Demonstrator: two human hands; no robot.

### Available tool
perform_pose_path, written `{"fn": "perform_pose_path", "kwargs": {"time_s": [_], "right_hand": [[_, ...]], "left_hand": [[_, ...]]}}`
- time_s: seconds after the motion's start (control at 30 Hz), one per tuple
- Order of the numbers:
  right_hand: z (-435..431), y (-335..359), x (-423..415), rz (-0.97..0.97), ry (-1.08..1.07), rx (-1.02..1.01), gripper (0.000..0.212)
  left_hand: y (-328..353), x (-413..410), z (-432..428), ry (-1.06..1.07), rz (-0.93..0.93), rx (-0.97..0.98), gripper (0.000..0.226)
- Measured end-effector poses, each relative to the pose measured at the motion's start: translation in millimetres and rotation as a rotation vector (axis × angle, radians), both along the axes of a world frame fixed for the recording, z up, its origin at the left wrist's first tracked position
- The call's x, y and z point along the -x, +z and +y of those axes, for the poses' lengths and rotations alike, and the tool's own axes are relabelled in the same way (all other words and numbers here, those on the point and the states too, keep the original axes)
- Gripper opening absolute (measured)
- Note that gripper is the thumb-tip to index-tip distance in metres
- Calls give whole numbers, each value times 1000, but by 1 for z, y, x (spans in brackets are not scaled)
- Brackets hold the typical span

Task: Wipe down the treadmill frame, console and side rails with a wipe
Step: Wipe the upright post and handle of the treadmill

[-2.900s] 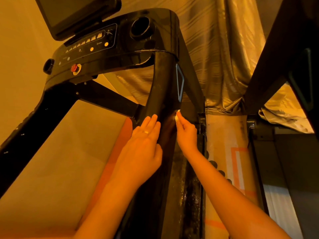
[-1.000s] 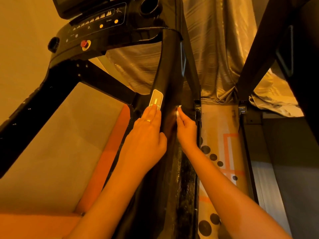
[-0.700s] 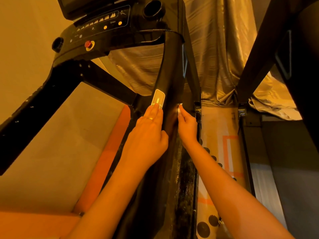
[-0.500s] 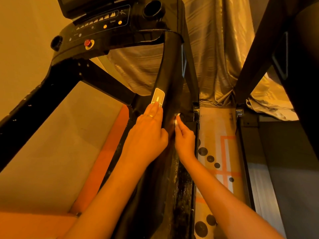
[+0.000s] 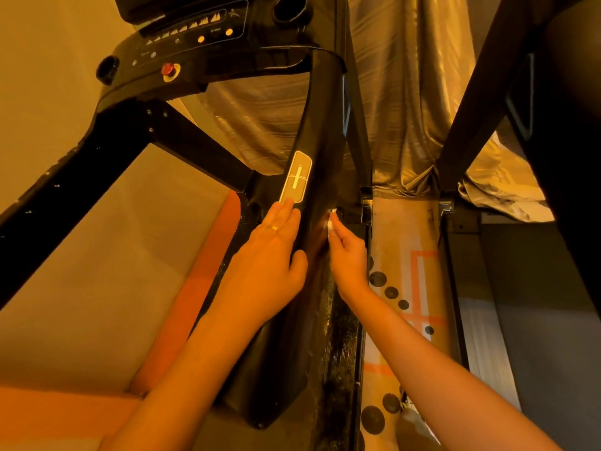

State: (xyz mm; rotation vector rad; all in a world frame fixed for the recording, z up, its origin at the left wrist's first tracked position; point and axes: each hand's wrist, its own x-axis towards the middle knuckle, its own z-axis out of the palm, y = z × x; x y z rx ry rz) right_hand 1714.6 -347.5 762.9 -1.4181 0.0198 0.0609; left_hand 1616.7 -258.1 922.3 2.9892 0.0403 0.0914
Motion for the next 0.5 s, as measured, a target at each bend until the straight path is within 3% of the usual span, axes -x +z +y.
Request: {"fn": "perform_pose_path", "kwargs": {"time_s": [0.5], "right_hand": [[2,0,19,57,-16,-78,40]], "left_hand": [[8,-2,-6,32,22,20,64]]}}
